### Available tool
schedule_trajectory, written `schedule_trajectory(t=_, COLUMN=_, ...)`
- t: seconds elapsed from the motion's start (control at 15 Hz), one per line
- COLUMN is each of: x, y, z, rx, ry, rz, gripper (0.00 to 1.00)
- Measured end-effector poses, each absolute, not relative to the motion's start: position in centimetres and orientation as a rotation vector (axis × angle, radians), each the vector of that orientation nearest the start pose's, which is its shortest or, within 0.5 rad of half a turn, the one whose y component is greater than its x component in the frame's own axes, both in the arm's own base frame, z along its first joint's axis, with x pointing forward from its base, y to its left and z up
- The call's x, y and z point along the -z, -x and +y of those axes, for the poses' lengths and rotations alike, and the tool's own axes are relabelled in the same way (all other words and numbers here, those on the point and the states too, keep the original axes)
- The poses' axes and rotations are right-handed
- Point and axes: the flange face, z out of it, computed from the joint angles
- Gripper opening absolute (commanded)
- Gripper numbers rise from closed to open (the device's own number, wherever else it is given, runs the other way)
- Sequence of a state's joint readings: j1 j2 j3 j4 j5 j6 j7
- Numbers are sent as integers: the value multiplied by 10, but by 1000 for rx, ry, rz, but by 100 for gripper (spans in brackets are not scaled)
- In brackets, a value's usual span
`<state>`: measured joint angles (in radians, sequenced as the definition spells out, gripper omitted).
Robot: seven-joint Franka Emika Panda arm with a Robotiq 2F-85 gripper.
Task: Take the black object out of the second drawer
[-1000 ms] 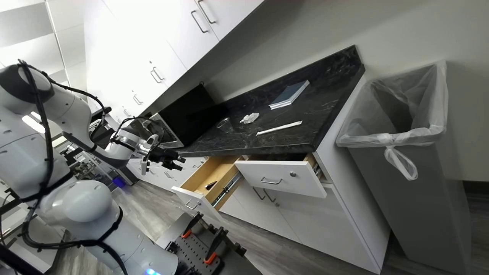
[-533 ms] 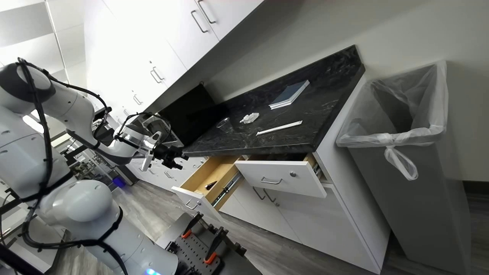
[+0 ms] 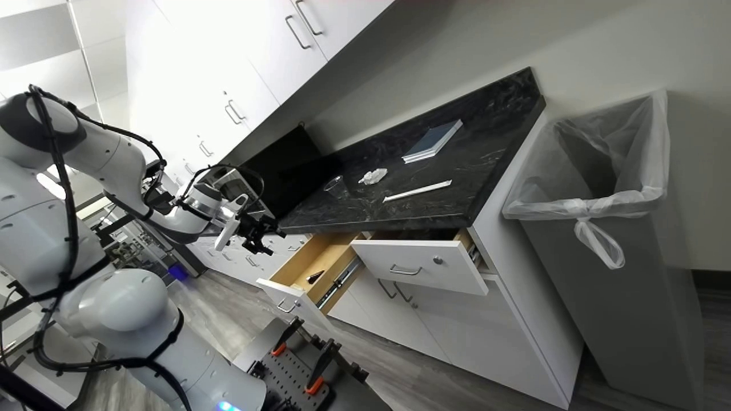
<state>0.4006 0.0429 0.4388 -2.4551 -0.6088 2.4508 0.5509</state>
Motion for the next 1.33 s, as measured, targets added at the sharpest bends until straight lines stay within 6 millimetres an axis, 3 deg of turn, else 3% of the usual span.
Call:
schedule_trajectory(t=0.13, x=-277, y=-321, z=351, rx=304, ry=3140, rz=-1361, gripper=100)
schedule_trajectory(t=0.73, x=-277, y=-320, z=351, rx=298, ry=3135, rz=-1375, gripper=100)
schedule_trajectory(t=1.33, x=-269, y=-320, z=350, rx=-18, ry=2709, rz=-1894, gripper=100)
